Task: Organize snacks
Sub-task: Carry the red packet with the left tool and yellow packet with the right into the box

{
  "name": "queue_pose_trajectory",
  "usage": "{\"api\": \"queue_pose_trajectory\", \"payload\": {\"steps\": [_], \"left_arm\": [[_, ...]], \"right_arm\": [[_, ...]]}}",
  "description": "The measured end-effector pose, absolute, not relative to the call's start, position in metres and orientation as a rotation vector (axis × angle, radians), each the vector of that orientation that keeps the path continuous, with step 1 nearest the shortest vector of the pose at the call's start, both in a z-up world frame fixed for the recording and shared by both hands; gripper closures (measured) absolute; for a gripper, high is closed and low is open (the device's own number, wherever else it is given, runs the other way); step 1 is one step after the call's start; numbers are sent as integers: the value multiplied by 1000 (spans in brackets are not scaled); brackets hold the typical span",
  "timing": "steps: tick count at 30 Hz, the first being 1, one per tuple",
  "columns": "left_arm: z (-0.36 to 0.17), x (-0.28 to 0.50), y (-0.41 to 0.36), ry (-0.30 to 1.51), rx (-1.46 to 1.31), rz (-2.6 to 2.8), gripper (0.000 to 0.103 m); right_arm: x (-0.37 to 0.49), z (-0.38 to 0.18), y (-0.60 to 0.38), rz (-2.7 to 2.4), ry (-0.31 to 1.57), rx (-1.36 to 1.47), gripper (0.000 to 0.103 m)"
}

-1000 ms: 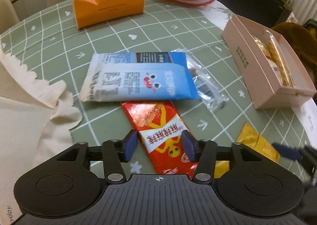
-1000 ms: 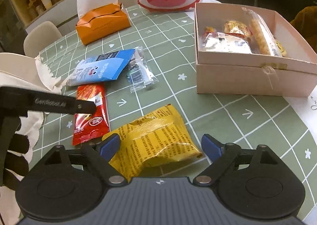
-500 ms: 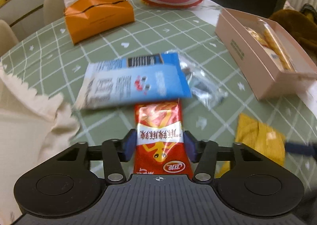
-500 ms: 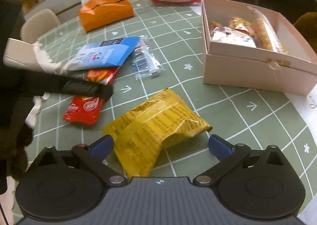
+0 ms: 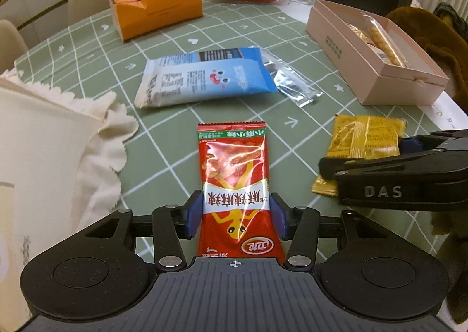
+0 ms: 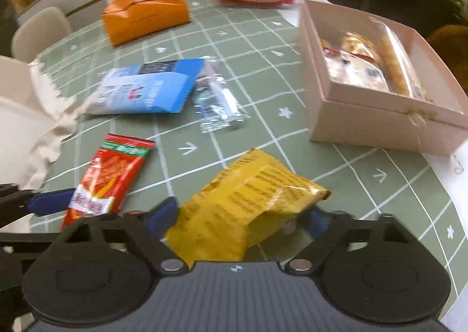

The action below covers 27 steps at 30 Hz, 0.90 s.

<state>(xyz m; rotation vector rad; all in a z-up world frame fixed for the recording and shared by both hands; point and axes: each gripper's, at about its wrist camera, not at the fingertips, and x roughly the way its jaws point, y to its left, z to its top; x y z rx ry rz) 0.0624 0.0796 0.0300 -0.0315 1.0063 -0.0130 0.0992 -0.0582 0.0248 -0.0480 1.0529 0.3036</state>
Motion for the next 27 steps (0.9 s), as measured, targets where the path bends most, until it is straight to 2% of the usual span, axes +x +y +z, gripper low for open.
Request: {"api": "queue_pose_trajectory", "payload": {"steps": [1,4,18,27], "left_arm": [[30,61,79,1007,-36,-13,49],[31,54,72,1017,-44,-23,49],[33,45,40,1045,-134,13,50],[35,46,-6,1053,-245,114,51]], "right_arm": [[98,28,-61,327,1061,-46,41],[94,34,-73,378,1087,-18,53],[70,36,-135,505,1143,30,59],[87,46,-190,702,1149,-82,62]]}}
